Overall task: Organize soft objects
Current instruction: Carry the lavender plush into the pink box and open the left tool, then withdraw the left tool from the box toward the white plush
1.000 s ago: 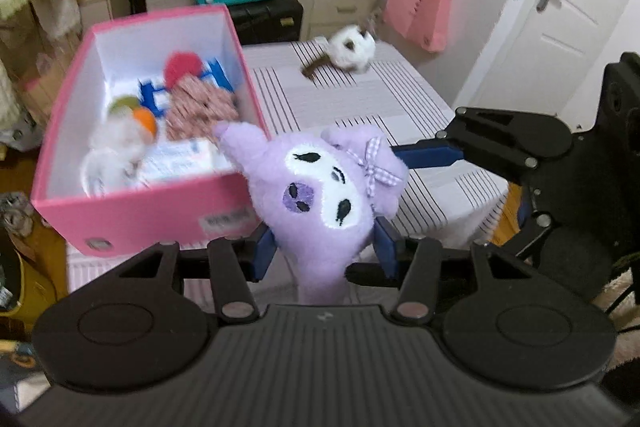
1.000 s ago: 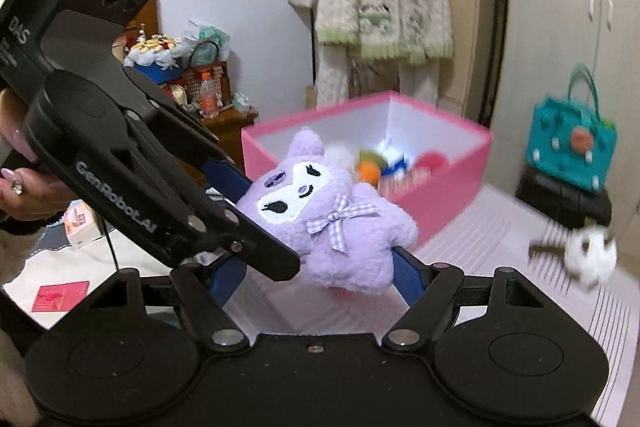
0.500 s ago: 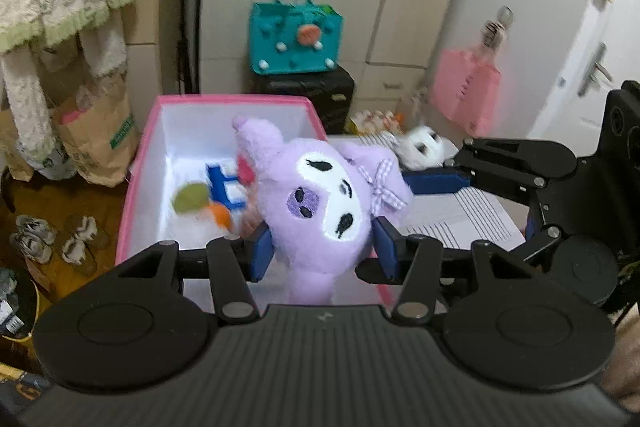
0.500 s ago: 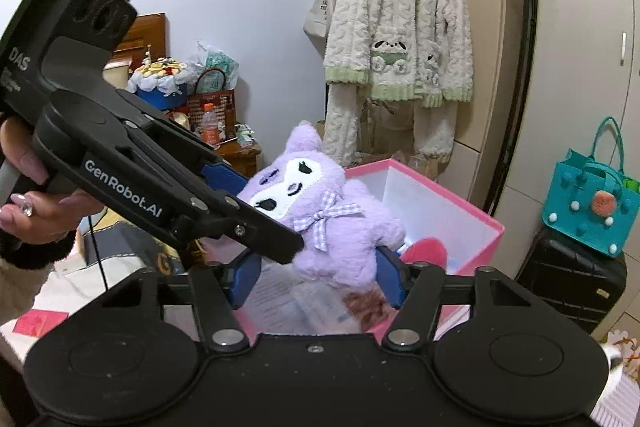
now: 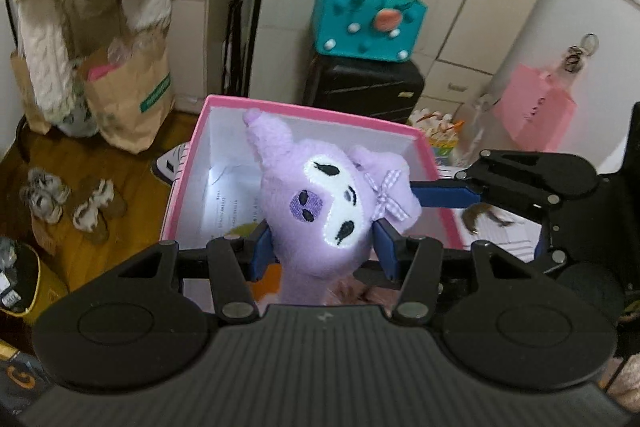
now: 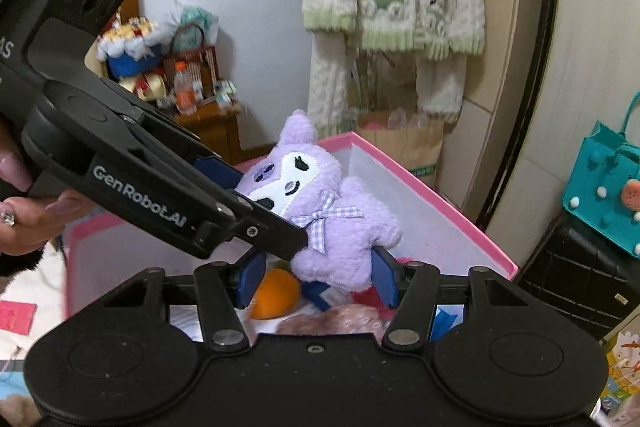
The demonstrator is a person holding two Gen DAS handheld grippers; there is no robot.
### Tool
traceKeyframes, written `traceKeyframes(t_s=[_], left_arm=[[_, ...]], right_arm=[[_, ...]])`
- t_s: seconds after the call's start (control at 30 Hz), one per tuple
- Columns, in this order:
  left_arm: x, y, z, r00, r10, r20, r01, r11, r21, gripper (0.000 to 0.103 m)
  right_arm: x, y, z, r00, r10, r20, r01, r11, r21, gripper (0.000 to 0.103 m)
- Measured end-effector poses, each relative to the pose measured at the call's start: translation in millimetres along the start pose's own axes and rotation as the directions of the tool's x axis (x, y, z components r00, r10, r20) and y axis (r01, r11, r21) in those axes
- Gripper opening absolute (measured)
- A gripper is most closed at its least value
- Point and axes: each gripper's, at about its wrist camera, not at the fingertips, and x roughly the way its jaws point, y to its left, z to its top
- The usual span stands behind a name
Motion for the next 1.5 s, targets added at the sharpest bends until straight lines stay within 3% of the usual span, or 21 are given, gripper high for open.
traceKeyframes(t_s=[0.33,0.5,0.6,0.7,0.8,1.13,1.5], left_arm=[[41,17,6,0.993,0.078,-0.088,-0.077,0.997,0.012,0.051],[40,15,4,0.990,0.122,-0.064,-0.120,0.992,0.034,0.055],[31,10,0,0.992,0.121,-0.036,-0.118,0.991,0.066,0.063],[18,4,-3,0.989,0.149,0.010,-0.150,0.984,0.092,0.063],[4,-2,-6,0.986,0.161,0.046,-0.165,0.978,0.124,0.061],[-39,-23,-19,0.982,0.183,0.041,-0.187,0.964,0.190,0.063],[-112,-65,-43,0.992,0.125,0.022,-0.126,0.952,0.277,0.063]], right_arm=[[39,-1,6,0.993,-0.022,-0.120,0.008,0.993,-0.120,0.057],[38,4,4,0.992,-0.057,-0.109,0.042,0.990,-0.137,0.057],[32,10,3,0.989,-0.101,-0.105,0.085,0.985,-0.148,0.057],[27,14,3,0.983,-0.147,-0.106,0.130,0.980,-0.148,0.057],[13,19,0,0.986,-0.137,-0.095,0.125,0.985,-0.122,0.057],[-52,55,-10,0.986,-0.158,-0.047,0.152,0.982,-0.114,0.057],[-121,81,-24,0.988,-0.141,-0.066,0.141,0.990,0.004,0.058]])
